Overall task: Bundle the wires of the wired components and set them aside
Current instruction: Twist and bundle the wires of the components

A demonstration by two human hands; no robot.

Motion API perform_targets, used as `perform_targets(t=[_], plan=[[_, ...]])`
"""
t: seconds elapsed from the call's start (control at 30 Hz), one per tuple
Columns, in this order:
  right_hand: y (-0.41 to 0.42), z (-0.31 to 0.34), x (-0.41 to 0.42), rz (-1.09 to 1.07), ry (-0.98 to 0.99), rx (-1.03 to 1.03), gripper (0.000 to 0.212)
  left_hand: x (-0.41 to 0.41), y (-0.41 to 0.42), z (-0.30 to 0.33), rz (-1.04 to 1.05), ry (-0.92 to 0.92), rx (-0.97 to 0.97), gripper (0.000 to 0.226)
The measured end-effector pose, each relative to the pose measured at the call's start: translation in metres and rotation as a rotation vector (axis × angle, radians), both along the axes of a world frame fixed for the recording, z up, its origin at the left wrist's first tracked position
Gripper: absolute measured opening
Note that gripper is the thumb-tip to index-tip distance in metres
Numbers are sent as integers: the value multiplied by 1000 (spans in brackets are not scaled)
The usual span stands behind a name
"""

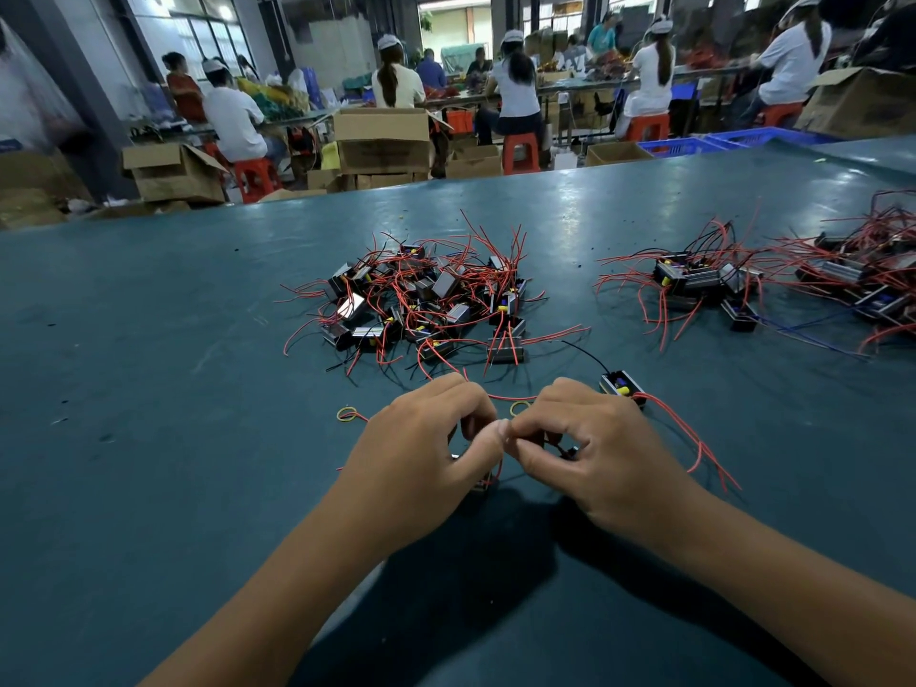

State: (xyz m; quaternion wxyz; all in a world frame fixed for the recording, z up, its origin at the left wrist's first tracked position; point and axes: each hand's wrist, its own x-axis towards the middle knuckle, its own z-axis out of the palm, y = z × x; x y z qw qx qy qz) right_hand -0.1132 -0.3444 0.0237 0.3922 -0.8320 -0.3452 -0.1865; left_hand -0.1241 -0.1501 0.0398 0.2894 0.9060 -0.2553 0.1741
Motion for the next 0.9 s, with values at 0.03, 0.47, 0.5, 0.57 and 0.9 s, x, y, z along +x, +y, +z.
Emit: perform_targets(t=[0.03, 0.47, 0.5, 0.57, 0.9], plan=[[0, 0, 0, 1, 4, 2, 7, 0, 1, 1, -10, 4, 7, 23], [-2, -4, 1, 17, 127, 55, 6, 1, 8, 3, -64, 106, -59, 13], [-2, -5, 2, 17, 133, 53, 7, 1, 8, 3, -66, 109, -68, 13], [-3, -5, 2, 23, 139, 52, 6, 0, 7, 3, -73, 114, -94, 10], [-2, 0, 0, 39, 122, 3, 9, -2, 0, 4, -21, 39, 10, 26]])
